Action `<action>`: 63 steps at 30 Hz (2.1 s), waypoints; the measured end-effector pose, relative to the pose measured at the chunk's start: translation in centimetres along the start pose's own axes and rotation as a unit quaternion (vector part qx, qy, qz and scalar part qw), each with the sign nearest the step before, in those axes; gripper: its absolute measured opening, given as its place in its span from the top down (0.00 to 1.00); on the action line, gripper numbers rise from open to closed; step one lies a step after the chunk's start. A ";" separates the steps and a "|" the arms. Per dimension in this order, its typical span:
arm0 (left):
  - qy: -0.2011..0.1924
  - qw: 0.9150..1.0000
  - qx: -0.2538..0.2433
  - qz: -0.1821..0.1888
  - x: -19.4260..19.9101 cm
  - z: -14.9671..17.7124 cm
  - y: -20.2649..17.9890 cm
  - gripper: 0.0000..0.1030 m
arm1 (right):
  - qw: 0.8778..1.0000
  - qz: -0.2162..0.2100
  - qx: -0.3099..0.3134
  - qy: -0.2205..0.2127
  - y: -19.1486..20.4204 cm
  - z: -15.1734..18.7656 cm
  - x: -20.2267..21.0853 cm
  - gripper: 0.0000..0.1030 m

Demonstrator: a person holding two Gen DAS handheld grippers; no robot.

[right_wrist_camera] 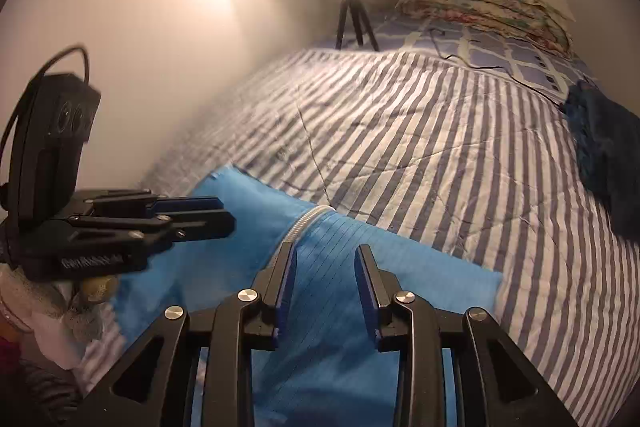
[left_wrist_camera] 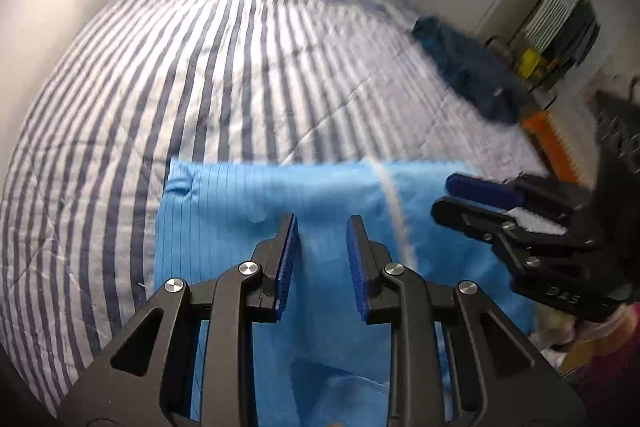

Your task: Fold large clothes

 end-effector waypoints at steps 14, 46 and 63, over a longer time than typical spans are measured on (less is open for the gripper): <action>-0.025 0.999 0.046 0.004 4.5 1.9 5.0 0.77 | 0.999 0.005 0.001 0.049 -0.1 3.8 0.9 0.72; 0.063 0.964 0.225 0.131 4.4 9.5 12.9 0.42 | 0.971 -0.066 -0.206 -0.103 -5.2 15.5 13.0 0.19; 0.103 0.941 0.252 0.201 -0.7 7.9 11.6 0.42 | 0.930 -0.190 -0.306 -0.071 -7.5 15.6 5.5 0.49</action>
Point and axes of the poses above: each gripper's, at about its wrist camera, not at the fingertips, and x roughly against the way its jaws point, y to its left, z to its underside, the point moved 9 cm from there along -x, roughly the way its jaws point, and after that the axes turned 15 degrees about -z, right-handed, at the moved point
